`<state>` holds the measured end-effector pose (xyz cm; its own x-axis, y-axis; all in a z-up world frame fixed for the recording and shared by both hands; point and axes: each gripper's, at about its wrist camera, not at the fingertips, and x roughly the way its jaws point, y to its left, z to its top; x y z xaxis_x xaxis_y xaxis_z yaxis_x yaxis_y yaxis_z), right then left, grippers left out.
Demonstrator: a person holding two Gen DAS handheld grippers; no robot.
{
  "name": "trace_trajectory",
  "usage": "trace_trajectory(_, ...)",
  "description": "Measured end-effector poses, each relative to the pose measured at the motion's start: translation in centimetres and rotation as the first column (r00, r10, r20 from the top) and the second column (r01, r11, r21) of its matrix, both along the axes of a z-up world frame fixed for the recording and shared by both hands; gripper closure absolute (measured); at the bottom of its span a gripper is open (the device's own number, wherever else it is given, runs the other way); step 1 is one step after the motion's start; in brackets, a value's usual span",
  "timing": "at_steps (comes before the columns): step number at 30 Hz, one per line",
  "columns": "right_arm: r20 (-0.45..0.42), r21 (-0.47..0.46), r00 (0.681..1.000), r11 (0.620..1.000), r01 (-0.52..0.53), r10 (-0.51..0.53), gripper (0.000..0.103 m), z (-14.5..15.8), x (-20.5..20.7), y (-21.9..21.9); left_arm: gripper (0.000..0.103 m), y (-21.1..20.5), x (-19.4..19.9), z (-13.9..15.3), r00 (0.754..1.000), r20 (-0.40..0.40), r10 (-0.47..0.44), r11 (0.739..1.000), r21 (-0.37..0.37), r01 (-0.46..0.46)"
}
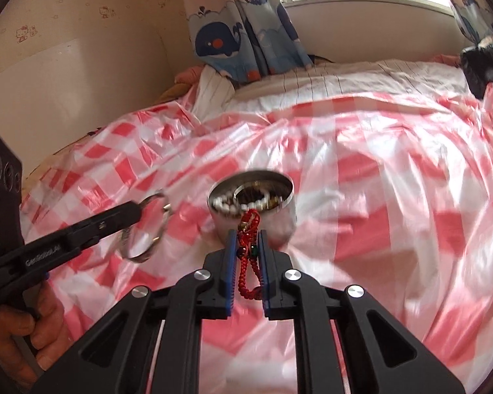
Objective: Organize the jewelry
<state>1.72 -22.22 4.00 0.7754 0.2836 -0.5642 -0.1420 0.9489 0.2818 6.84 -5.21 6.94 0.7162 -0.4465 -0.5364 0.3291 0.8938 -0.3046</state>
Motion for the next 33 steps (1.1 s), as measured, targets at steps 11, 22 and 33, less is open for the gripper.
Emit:
trace_trajectory(11, -0.006, -0.024, 0.999, 0.999, -0.047, 0.047, 0.090, 0.8, 7.2, 0.7, 0.069, -1.0, 6.9, -4.9, 0.987, -0.136, 0.087, 0.992, 0.099, -0.073)
trace_trajectory(22, -0.068, -0.112, 0.998, 0.994, -0.015, 0.008, 0.053, -0.8, 3.0, 1.9, 0.036, 1.9, -4.4, -5.4, 0.991, -0.113, 0.077, 0.980, 0.190, -0.054)
trace_trajectory(33, -0.135, -0.197, 0.977, 0.970, 0.140, -0.168, 0.033, -4.5, -5.2, 1.8, 0.017, 2.7, -8.8, -8.1, 0.996, -0.057, 0.066, 0.959, 0.280, -0.047)
